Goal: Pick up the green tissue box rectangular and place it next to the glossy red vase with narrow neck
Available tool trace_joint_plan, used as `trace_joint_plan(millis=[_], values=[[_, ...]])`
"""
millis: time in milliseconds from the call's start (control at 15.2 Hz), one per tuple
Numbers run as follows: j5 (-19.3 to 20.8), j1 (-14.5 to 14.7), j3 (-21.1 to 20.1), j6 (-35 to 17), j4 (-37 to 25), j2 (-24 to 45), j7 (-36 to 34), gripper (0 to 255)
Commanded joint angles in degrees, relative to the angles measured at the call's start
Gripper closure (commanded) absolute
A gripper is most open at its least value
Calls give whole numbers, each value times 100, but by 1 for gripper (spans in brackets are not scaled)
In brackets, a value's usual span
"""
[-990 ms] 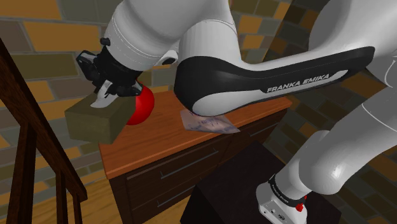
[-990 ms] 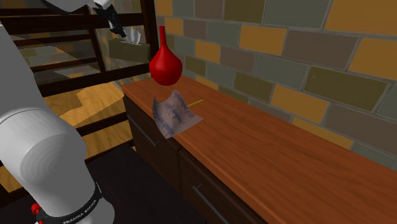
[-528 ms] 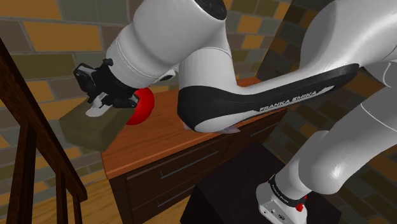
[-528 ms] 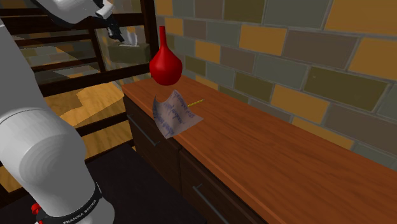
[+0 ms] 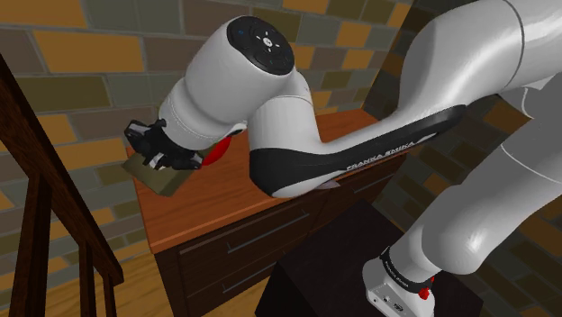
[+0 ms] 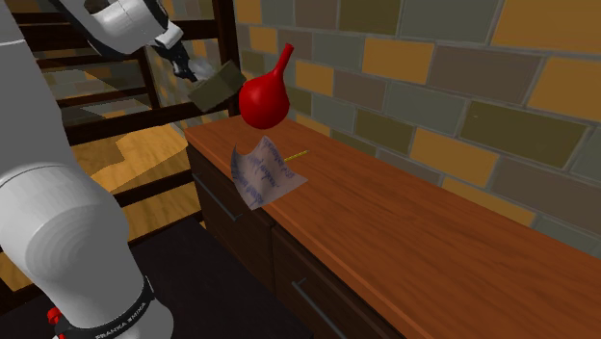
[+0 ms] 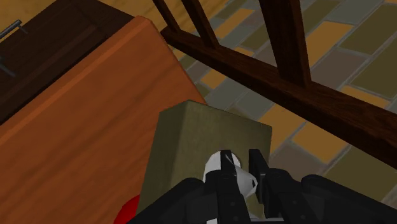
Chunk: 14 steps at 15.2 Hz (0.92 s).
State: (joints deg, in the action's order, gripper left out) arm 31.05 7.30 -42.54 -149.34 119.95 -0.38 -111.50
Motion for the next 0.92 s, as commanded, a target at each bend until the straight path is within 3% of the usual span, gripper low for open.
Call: trace_joint_plan(millis=[0,528,858], values=[[215,-9,4,-97,109,79,-198,255],[1164,37,81,-400,286,475,-1002,255],[1164,39,83,-400,286,475,-1002,255]])
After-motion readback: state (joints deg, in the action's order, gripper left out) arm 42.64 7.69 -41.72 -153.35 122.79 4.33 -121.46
